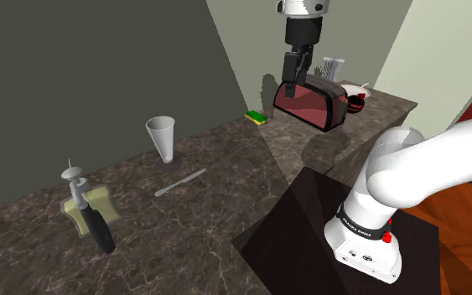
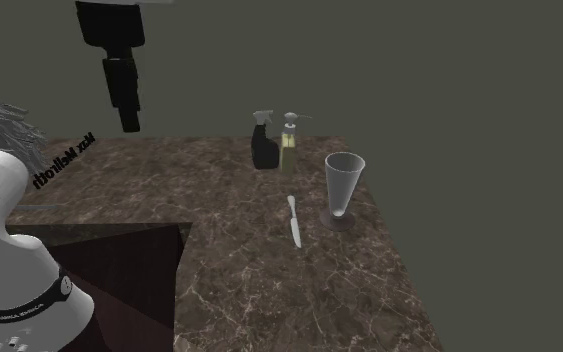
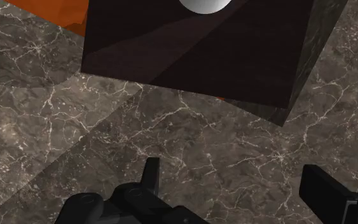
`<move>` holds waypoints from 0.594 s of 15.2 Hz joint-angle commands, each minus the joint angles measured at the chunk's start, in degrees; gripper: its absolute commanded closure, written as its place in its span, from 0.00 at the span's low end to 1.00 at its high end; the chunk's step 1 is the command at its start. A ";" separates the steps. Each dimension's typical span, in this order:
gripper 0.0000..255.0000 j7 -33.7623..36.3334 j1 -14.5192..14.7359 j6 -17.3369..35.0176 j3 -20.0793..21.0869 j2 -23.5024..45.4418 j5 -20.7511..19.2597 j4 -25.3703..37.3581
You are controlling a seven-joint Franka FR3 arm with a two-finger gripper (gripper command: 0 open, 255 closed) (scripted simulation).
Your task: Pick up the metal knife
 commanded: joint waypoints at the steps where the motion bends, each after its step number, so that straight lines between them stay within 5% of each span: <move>1: 0.00 0.00 0.00 0.00 0.00 0.00 0.00 0.00; 9: 0.00 -13.09 3.21 16.17 -3.81 10.76 -2.59 -4.64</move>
